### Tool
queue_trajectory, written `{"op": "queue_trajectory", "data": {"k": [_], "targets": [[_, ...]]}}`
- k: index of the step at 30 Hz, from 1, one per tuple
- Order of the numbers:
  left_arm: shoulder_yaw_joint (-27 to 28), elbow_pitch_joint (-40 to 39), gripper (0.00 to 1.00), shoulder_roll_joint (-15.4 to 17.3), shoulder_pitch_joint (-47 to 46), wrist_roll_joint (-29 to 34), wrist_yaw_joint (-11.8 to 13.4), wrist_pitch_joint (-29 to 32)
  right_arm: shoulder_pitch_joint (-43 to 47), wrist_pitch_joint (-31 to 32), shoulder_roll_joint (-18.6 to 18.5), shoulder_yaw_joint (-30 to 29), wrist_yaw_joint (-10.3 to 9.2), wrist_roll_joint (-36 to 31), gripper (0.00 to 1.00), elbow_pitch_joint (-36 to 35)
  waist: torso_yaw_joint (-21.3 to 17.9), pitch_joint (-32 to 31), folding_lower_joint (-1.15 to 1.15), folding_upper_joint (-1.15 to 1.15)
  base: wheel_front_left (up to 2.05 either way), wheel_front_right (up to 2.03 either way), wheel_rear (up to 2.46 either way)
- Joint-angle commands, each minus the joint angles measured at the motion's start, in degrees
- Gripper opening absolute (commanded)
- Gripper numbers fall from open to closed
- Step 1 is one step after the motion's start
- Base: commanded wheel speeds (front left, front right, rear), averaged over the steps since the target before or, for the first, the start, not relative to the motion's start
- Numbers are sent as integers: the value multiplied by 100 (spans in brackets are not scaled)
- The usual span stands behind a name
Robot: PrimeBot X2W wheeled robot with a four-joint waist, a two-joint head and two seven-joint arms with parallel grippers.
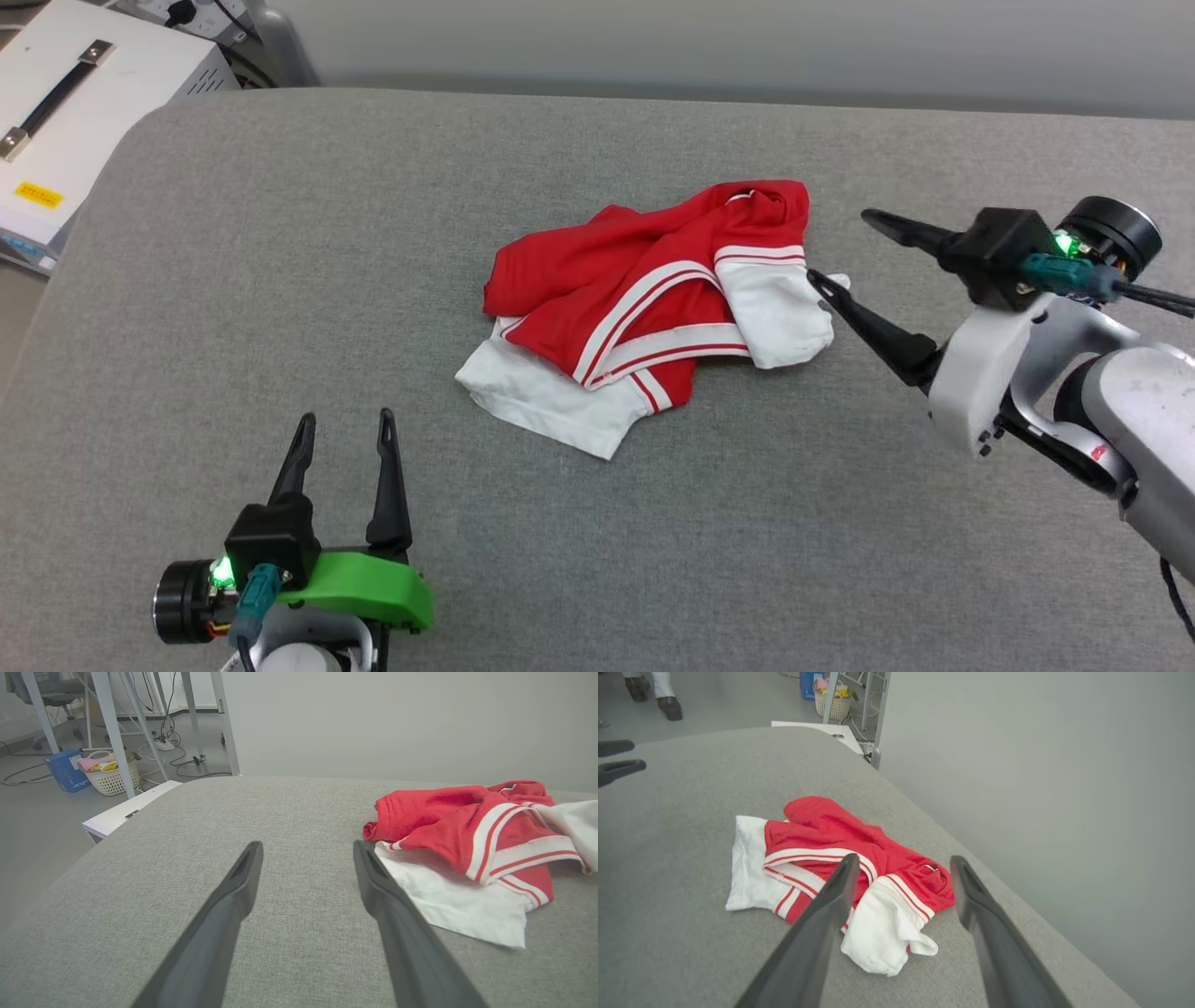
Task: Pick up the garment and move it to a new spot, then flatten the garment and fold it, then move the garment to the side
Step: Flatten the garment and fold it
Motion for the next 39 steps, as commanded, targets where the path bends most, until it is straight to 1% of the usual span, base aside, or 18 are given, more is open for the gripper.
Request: {"op": "queue_trajectory", "data": {"k": [1,4,6,8,10,13,17,20,22,23,24,27,29,32,34,36,39], "targets": [[7,-27,100,-37,-151,24,-27,-34,-285,310,-163,321,-4,179,100,-17,82,156,0,0,0,0,0],[-23,-49,100,-53,-268,19,-54,-34,-783,1063,-439,1098,-4,599,100,-31,182,333,0,0,0,0,0],[-58,-61,100,-62,-349,8,-63,-34,-1052,1486,-552,1517,-4,816,100,4,264,458,0,0,0,0,0],[-97,-65,100,-69,-429,-15,-65,-34,-1292,1852,-625,1887,-4,984,100,68,355,593,0,0,0,0,0],[-137,-61,100,-74,-510,-46,-60,-34,-1497,2081,-639,2178,-4,1128,100,163,447,729,0,0,0,0,0],[-220,-53,100,-77,-622,-131,-38,-34,-1756,2147,-613,2474,-4,1136,100,356,583,909,0,0,0,0,0],[-336,-26,100,-79,-757,-254,30,-34,-1878,2084,-509,2651,-4,1194,100,757,727,1117,0,0,0,0,0],[-386,-4,100,-79,-813,-303,79,-34,-1824,2139,-470,2715,-4,1070,100,1069,784,1202,0,0,0,0,0],[-402,13,100,-80,-821,-305,107,-34,-1667,2252,-444,2726,-4,1041,100,1144,796,1216,0,0,0,0,0],[-398,19,100,-80,-818,-302,120,-34,-1592,2292,-431,2728,-4,1047,97,1146,783,1207,0,0,0,0,0],[-387,29,100,-80,-813,-299,131,-34,-1516,2323,-420,2729,-4,1044,0,1098,764,1193,0,0,0,0,0],[-318,66,100,-80,-780,-271,139,-34,-1483,2193,-422,2730,-4,1098,0,996,651,1083,0,0,0,0,0],[-286,83,100,-80,-755,-239,123,-34,-1521,1974,-439,2731,-4,1159,0,942,557,965,0,0,0,0,0],[-233,101,100,-80,-679,-201,101,-34,-1587,1477,-511,2729,-4,1376,0,846,402,727,0,0,0,0,0],[-199,100,100,-80,-607,-178,86,-34,-1570,1134,-620,2650,-4,1550,0,750,300,574,0,0,0,0,0],[-164,95,100,-80,-500,-160,92,-34,-1412,803,-767,2424,-4,1913,0,625,176,415,0,0,0,0,0],[-99,99,100,-80,-381,-130,67,-34,-1182,464,-1064,2165,-4,2067,0,486,30,267,0,0,0,0,0]]}}
